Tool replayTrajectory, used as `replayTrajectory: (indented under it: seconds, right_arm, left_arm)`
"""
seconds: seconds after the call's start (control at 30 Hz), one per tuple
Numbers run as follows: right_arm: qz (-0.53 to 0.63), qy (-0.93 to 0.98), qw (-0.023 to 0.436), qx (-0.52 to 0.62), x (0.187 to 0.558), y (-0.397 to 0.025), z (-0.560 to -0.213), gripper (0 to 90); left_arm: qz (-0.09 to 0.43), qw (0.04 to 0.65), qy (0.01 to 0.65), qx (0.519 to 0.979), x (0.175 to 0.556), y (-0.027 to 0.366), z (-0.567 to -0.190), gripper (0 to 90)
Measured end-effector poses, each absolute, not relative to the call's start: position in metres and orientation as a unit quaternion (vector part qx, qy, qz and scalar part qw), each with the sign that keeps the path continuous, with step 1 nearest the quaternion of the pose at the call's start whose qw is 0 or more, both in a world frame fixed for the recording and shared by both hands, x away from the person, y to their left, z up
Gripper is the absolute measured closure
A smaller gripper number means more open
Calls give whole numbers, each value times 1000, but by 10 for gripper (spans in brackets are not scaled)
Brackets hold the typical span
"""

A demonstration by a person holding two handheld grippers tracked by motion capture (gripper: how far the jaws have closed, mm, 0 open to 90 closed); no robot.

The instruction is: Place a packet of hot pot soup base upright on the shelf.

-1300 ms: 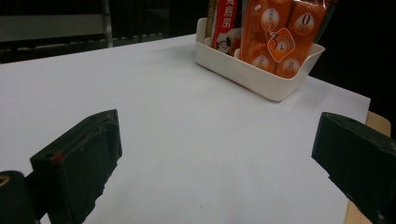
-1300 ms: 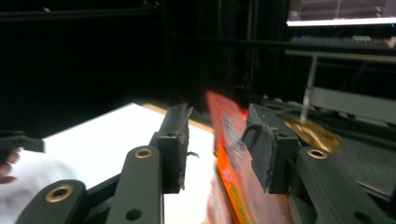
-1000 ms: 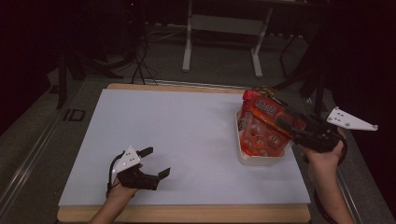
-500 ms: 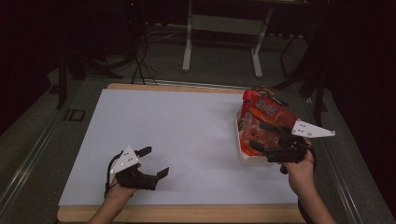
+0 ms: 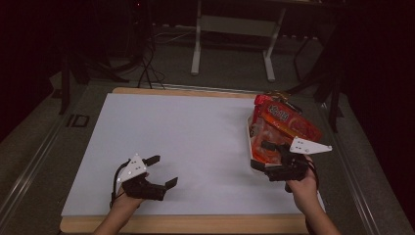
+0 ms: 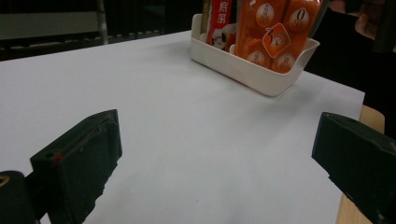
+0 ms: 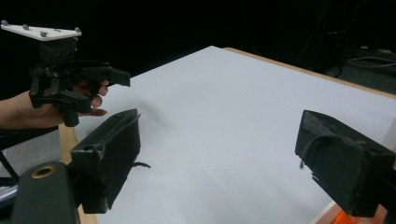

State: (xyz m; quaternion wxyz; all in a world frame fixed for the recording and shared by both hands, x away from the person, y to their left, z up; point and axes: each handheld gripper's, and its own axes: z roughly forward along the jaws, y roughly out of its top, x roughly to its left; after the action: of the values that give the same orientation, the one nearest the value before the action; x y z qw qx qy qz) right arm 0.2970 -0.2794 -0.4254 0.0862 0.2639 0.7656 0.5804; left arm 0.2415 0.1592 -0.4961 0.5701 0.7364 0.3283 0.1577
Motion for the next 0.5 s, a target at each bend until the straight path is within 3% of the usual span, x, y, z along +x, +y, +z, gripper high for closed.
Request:
replayTrajectory:
  seconds: [0.5]
  right_arm:
    - [558, 788, 78, 247, 286, -268, -453, 138]
  left_arm:
    - [154, 567, 322, 743, 241, 157, -499, 22]
